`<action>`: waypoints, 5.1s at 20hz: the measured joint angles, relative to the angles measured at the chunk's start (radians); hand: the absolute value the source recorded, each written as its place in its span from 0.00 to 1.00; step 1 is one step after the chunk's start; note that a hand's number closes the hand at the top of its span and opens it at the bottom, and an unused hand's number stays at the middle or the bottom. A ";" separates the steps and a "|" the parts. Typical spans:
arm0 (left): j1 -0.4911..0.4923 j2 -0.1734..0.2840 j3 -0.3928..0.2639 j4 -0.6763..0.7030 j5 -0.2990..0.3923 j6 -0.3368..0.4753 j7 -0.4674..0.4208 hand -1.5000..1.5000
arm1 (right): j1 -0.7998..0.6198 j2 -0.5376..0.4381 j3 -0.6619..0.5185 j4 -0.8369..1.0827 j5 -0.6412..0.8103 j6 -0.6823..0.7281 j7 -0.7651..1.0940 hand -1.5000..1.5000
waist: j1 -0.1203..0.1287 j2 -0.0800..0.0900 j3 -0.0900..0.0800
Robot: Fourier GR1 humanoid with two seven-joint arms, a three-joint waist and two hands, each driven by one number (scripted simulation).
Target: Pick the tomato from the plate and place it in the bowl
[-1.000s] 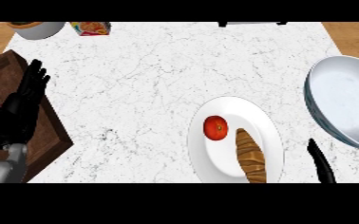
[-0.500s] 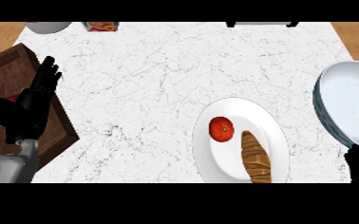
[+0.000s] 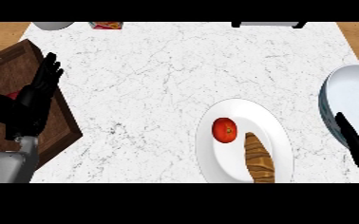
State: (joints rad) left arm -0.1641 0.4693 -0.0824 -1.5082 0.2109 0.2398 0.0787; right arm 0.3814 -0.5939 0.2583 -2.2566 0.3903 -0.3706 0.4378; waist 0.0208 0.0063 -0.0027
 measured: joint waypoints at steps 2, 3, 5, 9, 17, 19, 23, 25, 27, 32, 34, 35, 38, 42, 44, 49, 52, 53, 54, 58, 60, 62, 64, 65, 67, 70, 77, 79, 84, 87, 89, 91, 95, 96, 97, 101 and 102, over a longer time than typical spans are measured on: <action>0.008 -0.006 0.000 -0.004 -0.009 0.003 -0.002 0.50 | -0.068 -0.019 0.002 0.029 -0.023 0.069 0.063 0.00 | 0.002 -0.001 0.000; 0.006 -0.006 0.002 -0.001 -0.009 -0.002 0.000 0.50 | -0.105 -0.030 0.002 0.036 -0.041 0.107 0.097 0.00 | 0.001 -0.001 0.001; 0.024 -0.020 -0.005 -0.016 -0.020 0.004 -0.002 0.50 | -0.179 -0.023 0.021 0.081 -0.060 0.162 0.141 0.00 | 0.002 -0.002 0.001; 0.002 -0.022 0.010 -0.007 -0.029 -0.001 0.012 0.50 | -0.326 0.003 0.073 0.162 -0.093 0.274 0.228 0.00 | -0.001 -0.002 0.002; 0.014 -0.048 0.039 0.007 -0.049 -0.023 0.001 0.50 | -0.470 0.088 0.150 0.308 -0.087 0.433 0.338 0.00 | -0.012 -0.005 0.002; 0.017 -0.062 0.038 -0.007 -0.067 -0.019 0.012 0.50 | -0.488 0.113 0.155 0.348 -0.046 0.442 0.331 0.00 | -0.014 -0.005 0.003; 0.029 -0.071 0.054 -0.008 -0.077 -0.033 0.003 0.50 | -0.513 0.158 0.184 0.382 0.086 0.407 0.331 0.00 | -0.017 -0.006 0.002; 0.027 -0.071 0.066 -0.007 -0.083 -0.044 0.007 0.50 | -0.507 0.178 0.190 0.413 0.140 0.387 0.309 0.00 | -0.018 -0.006 0.003; 0.014 -0.069 0.086 0.001 -0.086 -0.062 0.019 0.50 | -0.504 0.214 0.200 0.440 0.187 0.376 0.292 0.00 | -0.019 -0.006 0.003; 0.026 -0.091 0.115 -0.026 -0.103 -0.087 0.032 0.50 | -0.504 0.307 0.206 0.482 0.233 0.401 0.292 0.00 | -0.019 -0.007 0.003; 0.019 -0.102 0.115 -0.042 -0.115 -0.086 0.052 0.50 | -0.503 0.329 0.201 0.530 0.242 0.401 0.263 0.00 | -0.019 -0.007 0.003; 0.033 -0.108 0.116 -0.050 -0.121 -0.087 0.048 0.50 | -0.508 0.351 0.210 0.551 0.259 0.397 0.267 0.00 | -0.019 -0.007 0.003; 0.038 -0.117 0.135 -0.048 -0.130 -0.103 0.044 0.50 | -0.481 0.385 0.220 0.571 0.295 0.389 0.253 0.00 | -0.019 -0.007 0.003; 0.047 -0.147 0.139 -0.070 -0.162 -0.110 0.058 0.50 | -0.469 0.425 0.202 0.611 0.330 0.378 0.211 0.00 | -0.020 -0.007 0.003; 0.042 -0.158 0.147 -0.047 -0.174 -0.119 0.042 0.50 | -0.466 0.442 0.191 0.642 0.347 0.365 0.185 0.00 | -0.020 -0.006 0.003; 0.006 -0.180 0.163 -0.026 -0.201 -0.130 0.055 0.50 | -0.516 0.482 0.131 0.726 0.366 0.379 0.151 0.00 | -0.020 -0.006 0.003; 0.010 -0.169 0.186 -0.047 -0.191 -0.155 0.074 0.50 | -0.534 0.495 0.100 0.768 0.344 0.401 0.117 1.00 | -0.020 -0.009 0.001; 0.013 -0.176 0.183 -0.047 -0.199 -0.152 0.071 0.50 | -0.537 0.497 0.090 0.781 0.336 0.401 0.093 1.00 | -0.020 -0.010 -0.001; 0.016 -0.182 0.183 -0.047 -0.202 -0.152 0.071 0.50 | -0.544 0.503 0.097 0.778 0.343 0.411 0.093 1.00 | -0.021 -0.011 -0.002; 0.028 -0.180 0.204 -0.043 -0.198 -0.175 0.049 0.50 | -0.578 0.520 0.083 0.822 0.354 0.412 0.040 1.00 | -0.022 -0.013 -0.004; 0.019 -0.184 0.209 -0.043 -0.201 -0.177 0.058 0.50 | -0.594 0.527 0.065 0.856 0.353 0.404 0.002 1.00 | -0.022 -0.014 -0.005; 0.012 -0.187 0.210 -0.044 -0.206 -0.180 0.061 0.50 | -0.614 0.536 0.054 0.898 0.357 0.383 -0.026 1.00 | -0.023 -0.016 -0.007; 0.013 -0.195 0.207 -0.055 -0.216 -0.176 0.067 0.50 | -0.628 0.543 0.041 0.910 0.367 0.375 -0.038 1.00 | -0.023 -0.016 -0.007; 0.009 -0.197 0.206 -0.060 -0.220 -0.175 0.078 0.50 | -0.632 0.547 0.034 0.925 0.377 0.351 -0.050 1.00 | -0.023 -0.017 -0.007; 0.020 -0.199 0.212 -0.054 -0.220 -0.181 0.069 0.50 | -0.622 0.550 0.033 0.902 0.402 0.333 -0.033 1.00 | -0.024 -0.016 -0.005; 0.009 -0.201 0.223 -0.033 -0.222 -0.182 0.054 0.50 | -0.595 0.541 0.037 0.864 0.441 0.299 -0.030 1.00 | -0.024 -0.012 -0.002; 0.038 -0.197 0.236 -0.028 -0.221 -0.182 0.050 0.50 | -0.441 0.247 0.211 0.649 0.483 0.485 -0.295 1.00 | -0.051 -0.025 -0.001; 0.043 -0.194 0.241 -0.038 -0.221 -0.179 0.057 0.50 | -0.379 0.143 0.225 0.538 0.488 0.506 -0.361 1.00 | -0.064 -0.026 0.000; 0.072 -0.188 0.259 -0.042 -0.216 -0.180 0.046 0.50 | -0.262 -0.047 0.081 0.232 0.415 0.494 -0.444 1.00 | -0.087 -0.027 0.001; 0.081 -0.187 0.260 -0.057 -0.216 -0.180 0.051 0.50 | -0.208 -0.080 -0.054 0.075 0.316 0.481 -0.441 1.00 | -0.093 -0.026 0.001; 0.079 -0.191 0.257 -0.053 -0.218 -0.179 0.047 0.50 | -0.168 -0.093 -0.156 -0.007 0.223 0.489 -0.437 1.00 | -0.092 -0.024 0.002; 0.080 -0.185 0.262 -0.063 -0.215 -0.183 0.047 0.50 | -0.140 -0.100 -0.268 -0.062 0.113 0.508 -0.431 1.00 | -0.087 -0.022 0.002; 0.078 -0.197 0.249 -0.073 -0.218 -0.184 0.048 0.50 | -0.125 -0.138 -0.518 -0.068 -0.101 0.581 -0.426 1.00 | -0.068 -0.017 0.002; 0.076 -0.199 0.246 -0.084 -0.219 -0.183 0.057 0.50 | -0.121 -0.148 -0.580 -0.066 -0.158 0.606 -0.425 1.00 | -0.065 -0.016 0.002; 0.072 -0.199 0.249 -0.071 -0.218 -0.186 0.047 0.50 | -0.123 -0.159 -0.636 -0.050 -0.205 0.631 -0.430 1.00 | -0.061 -0.015 0.002; 0.052 -0.212 0.233 -0.064 -0.231 -0.185 0.050 0.50 | -0.172 -0.181 -0.751 0.080 -0.327 0.707 -0.462 1.00 | -0.040 -0.010 0.002; 0.048 -0.216 0.229 -0.066 -0.232 -0.185 0.055 0.50 | -0.189 -0.181 -0.756 0.111 -0.340 0.720 -0.466 1.00 | -0.035 -0.009 0.002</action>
State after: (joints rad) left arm -0.1165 0.2528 0.1462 -1.5746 -0.0210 0.0553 0.1340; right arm 0.1923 -0.7746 -0.4978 -2.1453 0.0498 0.3493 -0.0285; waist -0.0144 -0.0030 -0.0003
